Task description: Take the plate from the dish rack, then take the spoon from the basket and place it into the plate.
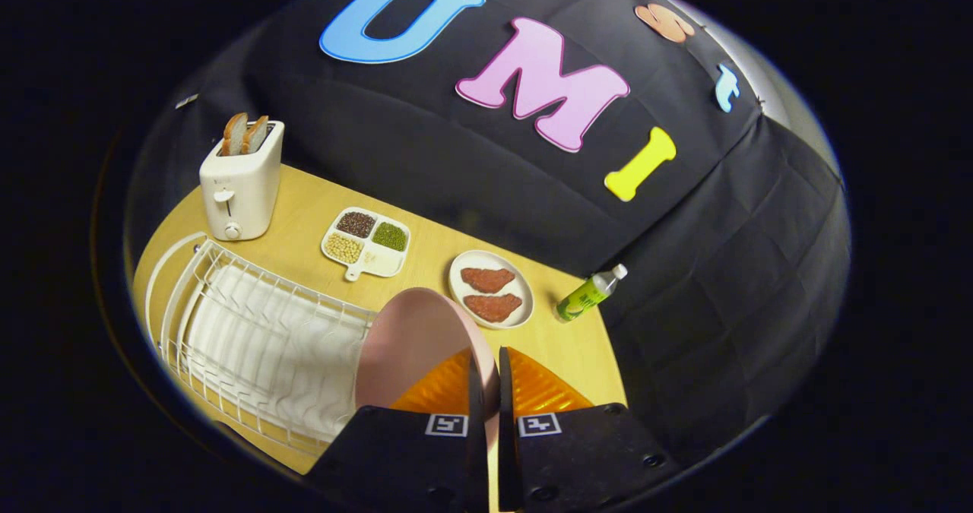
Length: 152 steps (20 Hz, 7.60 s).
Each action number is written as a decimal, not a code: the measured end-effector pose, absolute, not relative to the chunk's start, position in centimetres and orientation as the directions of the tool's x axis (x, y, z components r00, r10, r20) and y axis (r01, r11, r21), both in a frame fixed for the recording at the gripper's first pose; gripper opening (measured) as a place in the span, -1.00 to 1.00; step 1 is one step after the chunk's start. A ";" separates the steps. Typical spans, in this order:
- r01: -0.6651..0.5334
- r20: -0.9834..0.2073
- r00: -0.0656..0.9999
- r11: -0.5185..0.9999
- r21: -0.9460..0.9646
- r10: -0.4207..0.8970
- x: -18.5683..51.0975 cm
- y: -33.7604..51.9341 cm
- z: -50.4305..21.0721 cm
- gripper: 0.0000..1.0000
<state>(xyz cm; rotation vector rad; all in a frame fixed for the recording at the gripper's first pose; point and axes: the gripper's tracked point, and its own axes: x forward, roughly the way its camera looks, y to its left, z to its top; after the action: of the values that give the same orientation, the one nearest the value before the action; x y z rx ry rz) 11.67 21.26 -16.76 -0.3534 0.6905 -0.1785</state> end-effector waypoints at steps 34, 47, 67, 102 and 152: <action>0.055 -0.832 0.489 0.943 0.329 0.262 -13.3 20.3 -33.1 -0.81; 0.062 -0.801 0.496 0.907 0.416 0.334 -12.2 23.3 -36.1 -0.81; -0.058 -0.605 0.788 0.992 0.109 0.113 -4.5 4.1 -26.0 0.00; -0.486 -0.410 0.682 0.794 0.365 0.606 -8.3 12.0 -15.1 -0.81; -0.538 -0.387 0.731 0.824 0.178 0.562 -7.3 18.3 -15.2 1.00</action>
<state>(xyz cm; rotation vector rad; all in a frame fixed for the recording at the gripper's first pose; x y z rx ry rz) -7.25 18.30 -15.25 0.0551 0.4441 0.6057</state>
